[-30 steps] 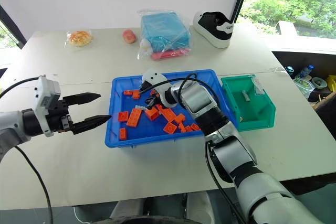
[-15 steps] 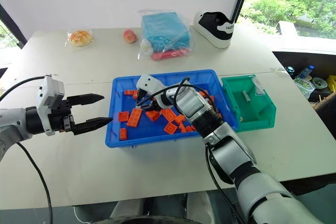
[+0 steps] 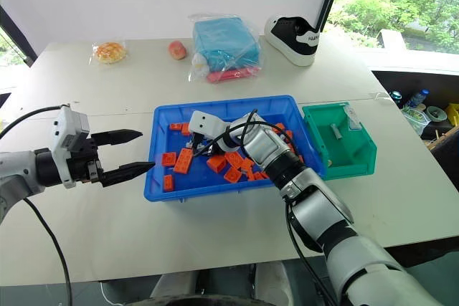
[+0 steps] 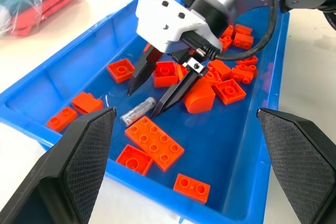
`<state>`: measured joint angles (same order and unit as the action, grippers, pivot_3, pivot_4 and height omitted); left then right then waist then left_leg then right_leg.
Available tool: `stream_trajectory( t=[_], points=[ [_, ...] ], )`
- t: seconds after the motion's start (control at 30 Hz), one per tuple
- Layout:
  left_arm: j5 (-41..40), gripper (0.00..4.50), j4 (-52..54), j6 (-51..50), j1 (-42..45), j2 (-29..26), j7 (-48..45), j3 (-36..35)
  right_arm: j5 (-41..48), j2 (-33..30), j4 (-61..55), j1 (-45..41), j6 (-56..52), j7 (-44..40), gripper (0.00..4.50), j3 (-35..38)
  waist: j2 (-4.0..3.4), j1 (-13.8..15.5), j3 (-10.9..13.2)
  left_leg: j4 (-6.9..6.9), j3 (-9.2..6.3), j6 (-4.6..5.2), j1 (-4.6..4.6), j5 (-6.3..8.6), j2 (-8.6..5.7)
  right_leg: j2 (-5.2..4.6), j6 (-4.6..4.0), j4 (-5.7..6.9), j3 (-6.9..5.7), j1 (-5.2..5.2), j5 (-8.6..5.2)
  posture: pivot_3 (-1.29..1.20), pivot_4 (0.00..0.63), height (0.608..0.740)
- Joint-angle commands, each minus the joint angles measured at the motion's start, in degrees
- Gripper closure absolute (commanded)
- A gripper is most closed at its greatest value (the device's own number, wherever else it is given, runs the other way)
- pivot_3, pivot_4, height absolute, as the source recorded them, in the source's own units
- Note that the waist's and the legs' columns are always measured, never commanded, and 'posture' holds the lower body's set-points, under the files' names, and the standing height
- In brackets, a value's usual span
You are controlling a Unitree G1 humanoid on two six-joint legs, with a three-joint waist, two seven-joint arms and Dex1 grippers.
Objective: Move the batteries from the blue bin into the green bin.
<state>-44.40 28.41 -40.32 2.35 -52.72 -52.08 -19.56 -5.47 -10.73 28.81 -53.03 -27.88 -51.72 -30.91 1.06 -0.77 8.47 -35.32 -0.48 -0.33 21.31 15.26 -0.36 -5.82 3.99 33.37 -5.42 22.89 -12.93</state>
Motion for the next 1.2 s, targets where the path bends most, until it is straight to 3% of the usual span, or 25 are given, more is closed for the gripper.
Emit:
stream_trajectory(
  t=[0.03, 0.27, 0.4, 0.53, 0.77, 0.93, 1.17, 1.2],
  points=[
    [-0.6, 0.00, 1.4, 0.7, 0.5, 0.2, 0.2, -1.1, 1.2, 1.1, -1.5, -0.2, -2.5, -0.9, 4.36, 2.2, 0.00, 0.0, 0.0, 0.00, 0.00, 0.00, 0.01, 0.00, 0.00, 0.00, 0.00, 0.00, 0.00, -0.01, 0.00, 0.00, 0.150, 0.727],
    [-0.4, 0.00, -0.2, 1.2, 3.4, 0.7, -2.0, 3.0, 7.4, -1.7, -16.1, 1.4, -16.8, 0.3, 4.44, 12.0, -0.02, 0.2, 0.0, -0.03, -0.01, -0.02, 0.08, -0.01, 0.00, -0.01, 0.00, -0.01, 0.00, -0.05, 0.00, 0.00, 0.150, 0.727],
    [0.6, 0.00, -3.2, 2.8, 7.1, 1.4, -4.6, 6.0, 12.2, -9.3, -32.0, 3.4, -31.5, 3.8, 4.44, 25.4, -0.02, 0.9, 0.0, -0.06, -0.01, -0.03, 0.14, -0.01, -0.01, -0.03, 0.00, -0.03, -0.02, -0.12, 0.00, 0.00, 0.150, 0.727],
    [1.1, 0.00, -7.4, 4.0, 11.4, 2.0, -7.2, 8.3, 13.3, -19.6, -40.2, 8.5, -39.2, 7.1, 4.44, 35.2, 0.05, 1.8, 0.0, -0.10, 0.02, -0.02, 0.09, 0.00, -0.02, -0.03, -0.15, -0.12, -0.06, -0.02, -0.09, 0.00, 0.150, 0.727],
    [1.9, 0.00, -13.6, 5.6, 17.6, 3.0, -11.8, 10.6, 14.6, -33.3, -42.9, 20.8, -42.0, 10.3, 4.44, 47.3, 0.02, 1.3, 0.0, -0.12, 0.19, 0.01, 0.12, 0.00, 0.01, -0.06, -0.13, -0.14, -0.04, -0.21, -0.10, 0.00, 0.150, 0.727],
    [3.2, 0.00, -15.6, 6.8, 19.2, 3.5, -13.8, 11.6, 15.2, -36.0, -39.5, 25.3, -39.5, 13.1, 4.44, 50.5, 0.04, 1.2, -0.1, -0.05, 0.24, 0.03, 0.07, 0.01, 0.13, 0.07, -0.11, -0.12, -0.04, -0.20, -0.09, 0.00, 0.150, 0.727],
    [3.8, 0.00, -14.3, 6.5, 17.9, 4.1, -13.0, 11.0, 15.6, -37.2, -36.8, 26.2, -34.4, 14.1, 1.07, 46.3, 0.03, 1.6, -0.1, -0.13, 0.19, 0.03, 0.10, 0.00, 0.14, 0.08, -0.13, -0.15, -0.02, -0.23, -0.11, 0.00, 0.150, 0.727],
    [3.7, 0.00, -14.1, 6.3, 17.8, 4.1, -12.8, 10.8, 15.7, -37.5, -36.5, 26.0, -33.8, 14.0, 1.07, 45.9, 0.03, 1.6, -0.1, -0.15, 0.19, 0.03, 0.11, 0.01, 0.13, 0.07, -0.13, -0.15, -0.02, -0.23, -0.11, 0.00, 0.150, 0.727]
  ],
)
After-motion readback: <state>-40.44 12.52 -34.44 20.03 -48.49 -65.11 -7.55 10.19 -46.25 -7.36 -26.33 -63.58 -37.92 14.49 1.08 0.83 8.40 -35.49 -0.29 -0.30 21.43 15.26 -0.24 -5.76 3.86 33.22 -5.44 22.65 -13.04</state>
